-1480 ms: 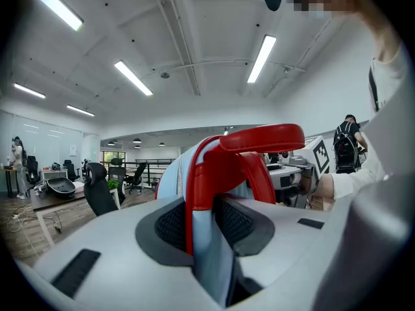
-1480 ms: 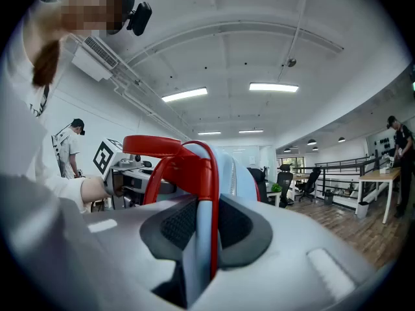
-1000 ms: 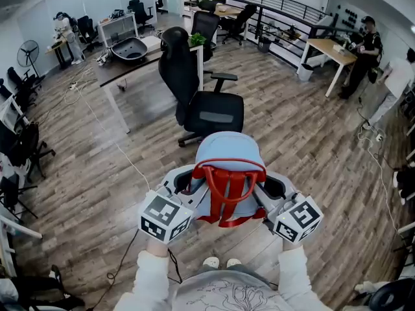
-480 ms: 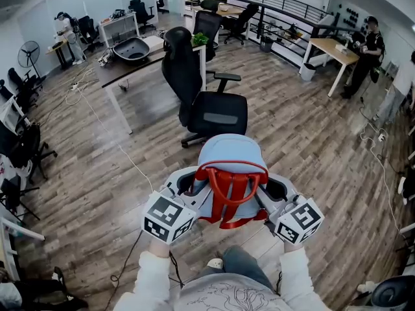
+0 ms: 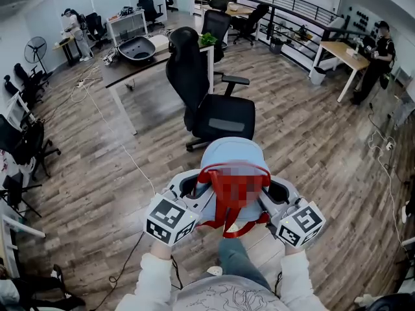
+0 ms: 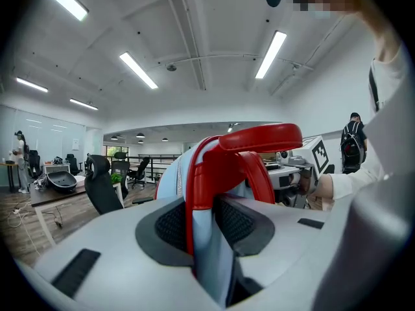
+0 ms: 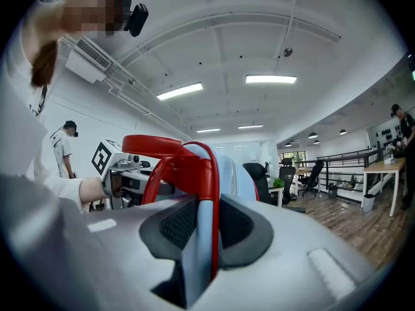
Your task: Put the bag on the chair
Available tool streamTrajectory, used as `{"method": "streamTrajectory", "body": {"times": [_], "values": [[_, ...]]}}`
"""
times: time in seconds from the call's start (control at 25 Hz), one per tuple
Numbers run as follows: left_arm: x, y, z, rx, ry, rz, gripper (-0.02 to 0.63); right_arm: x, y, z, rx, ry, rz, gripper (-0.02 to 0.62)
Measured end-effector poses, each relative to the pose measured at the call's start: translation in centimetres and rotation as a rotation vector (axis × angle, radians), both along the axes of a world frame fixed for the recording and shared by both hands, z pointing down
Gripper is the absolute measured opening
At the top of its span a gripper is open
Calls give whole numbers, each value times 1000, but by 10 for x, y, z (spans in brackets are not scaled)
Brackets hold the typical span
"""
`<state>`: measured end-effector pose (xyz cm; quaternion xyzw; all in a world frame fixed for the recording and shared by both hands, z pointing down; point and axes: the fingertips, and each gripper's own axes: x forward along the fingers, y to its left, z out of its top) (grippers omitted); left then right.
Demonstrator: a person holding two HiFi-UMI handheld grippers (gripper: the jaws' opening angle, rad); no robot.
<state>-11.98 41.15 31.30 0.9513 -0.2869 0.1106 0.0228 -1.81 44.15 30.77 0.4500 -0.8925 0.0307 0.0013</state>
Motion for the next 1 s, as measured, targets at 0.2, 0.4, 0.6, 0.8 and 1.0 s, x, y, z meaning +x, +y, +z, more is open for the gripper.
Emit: {"method": "streamTrajectory", "body": {"times": [0.2,0.4,0.6,0.8,1.0], "values": [[16,-51,2,4,-6,-26,109,17,-53,1,10,-5,-20,87],[36,-112,-3,11,7,-76,109,39,-120,-6,19,2,-64,87],[55,-168,-13,33,12,-111,109,59,-180,-15,43,3,-96,87],[71,-211,-15,40,20,-135,109,74,-225,-18,55,12,-123,89],[73,-245,-12,37,15,-155,109,77,-261,-16,48,6,-140,88]]}}
